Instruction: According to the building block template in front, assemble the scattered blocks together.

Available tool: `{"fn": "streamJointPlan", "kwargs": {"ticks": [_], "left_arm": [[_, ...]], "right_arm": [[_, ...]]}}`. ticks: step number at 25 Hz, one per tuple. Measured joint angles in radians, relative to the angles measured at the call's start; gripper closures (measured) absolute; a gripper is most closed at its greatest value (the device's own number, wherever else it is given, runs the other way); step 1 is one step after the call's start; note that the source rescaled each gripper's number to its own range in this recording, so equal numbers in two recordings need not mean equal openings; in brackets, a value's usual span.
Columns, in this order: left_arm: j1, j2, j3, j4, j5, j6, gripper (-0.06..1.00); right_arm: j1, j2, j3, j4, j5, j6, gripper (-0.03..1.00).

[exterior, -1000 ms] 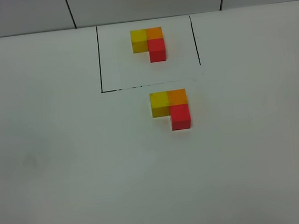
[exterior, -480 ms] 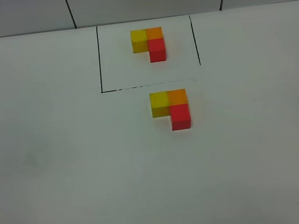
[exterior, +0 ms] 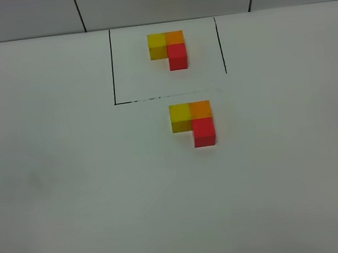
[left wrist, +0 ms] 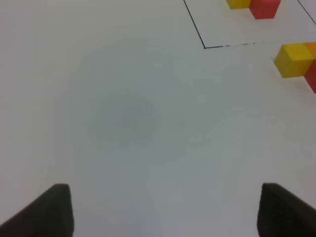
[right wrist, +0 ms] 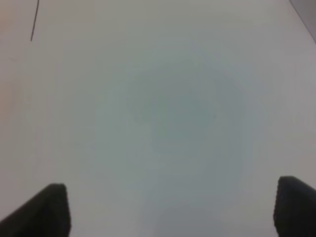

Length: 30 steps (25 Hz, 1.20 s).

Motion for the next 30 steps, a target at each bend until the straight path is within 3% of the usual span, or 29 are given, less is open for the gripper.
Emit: {"fn": "streamJointPlan", "kwargs": {"ticks": [24, 30], "left_arm": [[0.0, 0.0, 0.0, 0.0, 0.0, 0.0, 0.15], [0.0, 0.0, 0.0, 0.0, 0.0, 0.0, 0.15]], "right_arm": [[0.0, 0.0, 0.0, 0.0, 0.0, -0.002, 0.19], [0.0, 0.0, 0.0, 0.028, 0.0, -0.059, 0.19]]}}
